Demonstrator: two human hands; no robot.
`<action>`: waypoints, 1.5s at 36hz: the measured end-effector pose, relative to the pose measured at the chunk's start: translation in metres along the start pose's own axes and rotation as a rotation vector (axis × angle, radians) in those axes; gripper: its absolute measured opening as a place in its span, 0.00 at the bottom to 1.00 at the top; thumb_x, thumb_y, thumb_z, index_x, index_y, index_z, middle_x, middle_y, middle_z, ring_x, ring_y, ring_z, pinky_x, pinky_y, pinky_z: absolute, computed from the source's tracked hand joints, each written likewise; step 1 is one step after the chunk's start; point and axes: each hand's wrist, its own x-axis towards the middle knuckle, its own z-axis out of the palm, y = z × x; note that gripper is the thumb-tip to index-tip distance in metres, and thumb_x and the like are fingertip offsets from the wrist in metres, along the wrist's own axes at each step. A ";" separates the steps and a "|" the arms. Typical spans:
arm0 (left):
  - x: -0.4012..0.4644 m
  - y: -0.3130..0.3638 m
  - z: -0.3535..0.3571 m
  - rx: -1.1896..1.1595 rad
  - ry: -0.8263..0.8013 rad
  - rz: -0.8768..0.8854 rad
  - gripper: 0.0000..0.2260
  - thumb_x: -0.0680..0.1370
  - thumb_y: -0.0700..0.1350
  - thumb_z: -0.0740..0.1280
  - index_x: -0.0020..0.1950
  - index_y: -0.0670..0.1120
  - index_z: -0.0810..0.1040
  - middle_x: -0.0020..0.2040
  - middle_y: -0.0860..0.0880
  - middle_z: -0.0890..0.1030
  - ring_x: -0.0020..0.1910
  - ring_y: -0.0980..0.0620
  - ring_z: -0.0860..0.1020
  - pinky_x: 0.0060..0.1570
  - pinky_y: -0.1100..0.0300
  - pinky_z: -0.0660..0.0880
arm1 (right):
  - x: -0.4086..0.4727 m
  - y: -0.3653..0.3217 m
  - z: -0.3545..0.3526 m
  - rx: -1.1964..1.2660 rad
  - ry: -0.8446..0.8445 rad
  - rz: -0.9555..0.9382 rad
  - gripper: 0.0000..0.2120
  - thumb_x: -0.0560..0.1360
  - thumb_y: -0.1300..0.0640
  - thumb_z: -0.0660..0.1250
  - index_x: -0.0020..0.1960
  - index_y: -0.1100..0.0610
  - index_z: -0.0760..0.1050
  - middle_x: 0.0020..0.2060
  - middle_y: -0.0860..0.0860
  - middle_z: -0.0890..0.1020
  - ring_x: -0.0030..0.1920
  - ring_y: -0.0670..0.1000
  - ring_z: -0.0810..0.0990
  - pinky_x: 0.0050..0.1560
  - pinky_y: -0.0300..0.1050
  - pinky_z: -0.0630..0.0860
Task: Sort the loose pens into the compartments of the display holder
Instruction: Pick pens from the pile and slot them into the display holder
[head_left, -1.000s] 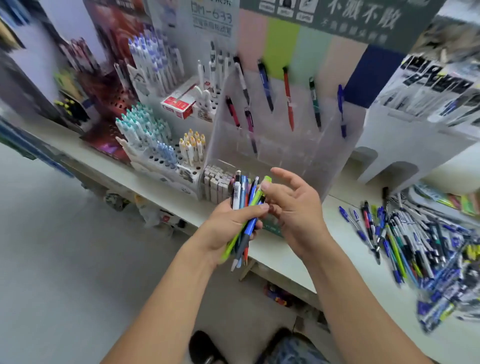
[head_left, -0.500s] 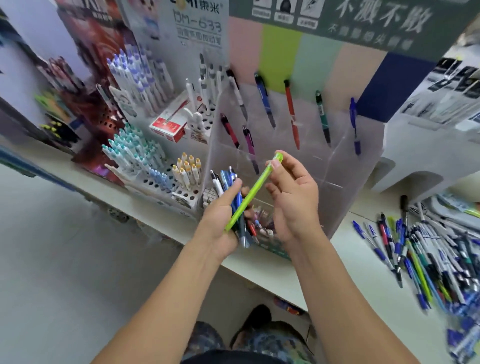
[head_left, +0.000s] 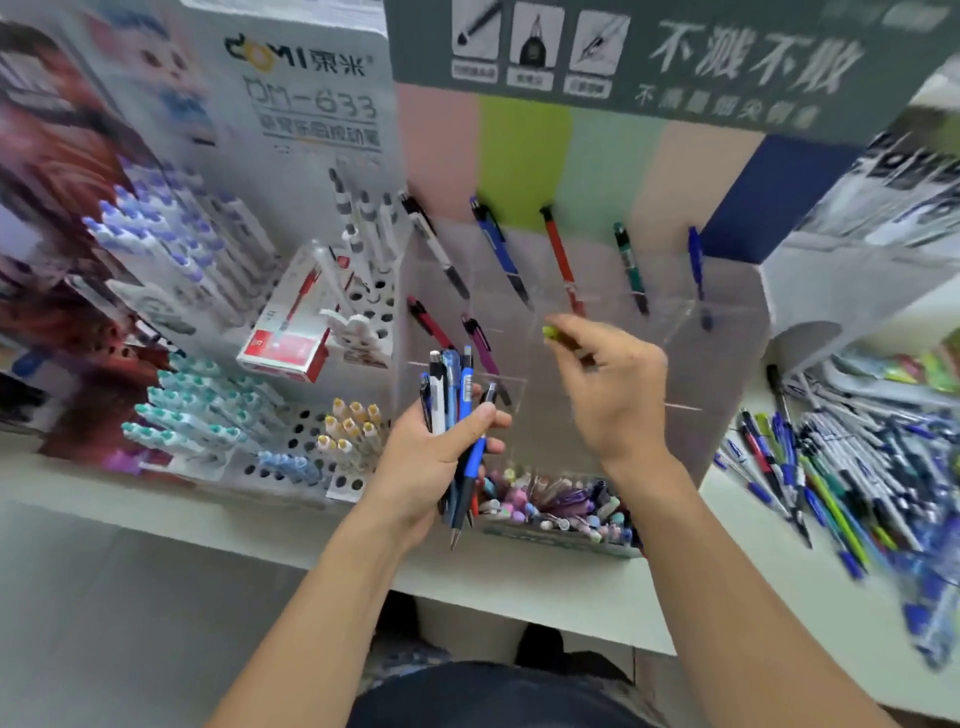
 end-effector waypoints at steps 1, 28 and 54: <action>0.003 0.001 -0.002 0.008 -0.026 -0.010 0.07 0.80 0.41 0.69 0.57 0.44 0.77 0.45 0.49 0.87 0.39 0.55 0.83 0.36 0.60 0.79 | -0.001 0.000 0.005 -0.033 -0.022 0.019 0.09 0.75 0.63 0.75 0.55 0.60 0.85 0.47 0.53 0.88 0.44 0.51 0.86 0.47 0.52 0.84; 0.034 0.015 -0.008 0.035 -0.236 -0.059 0.10 0.83 0.48 0.65 0.52 0.42 0.79 0.42 0.48 0.85 0.28 0.51 0.78 0.24 0.61 0.72 | 0.013 -0.050 -0.015 0.625 0.006 0.879 0.08 0.83 0.61 0.64 0.46 0.58 0.79 0.32 0.55 0.79 0.27 0.46 0.73 0.23 0.36 0.67; 0.028 0.019 -0.012 0.021 -0.161 0.053 0.04 0.81 0.44 0.68 0.50 0.44 0.77 0.30 0.47 0.74 0.24 0.54 0.68 0.21 0.63 0.67 | 0.021 -0.065 -0.011 0.752 -0.306 0.916 0.02 0.77 0.65 0.71 0.46 0.63 0.82 0.32 0.54 0.81 0.27 0.44 0.76 0.30 0.34 0.76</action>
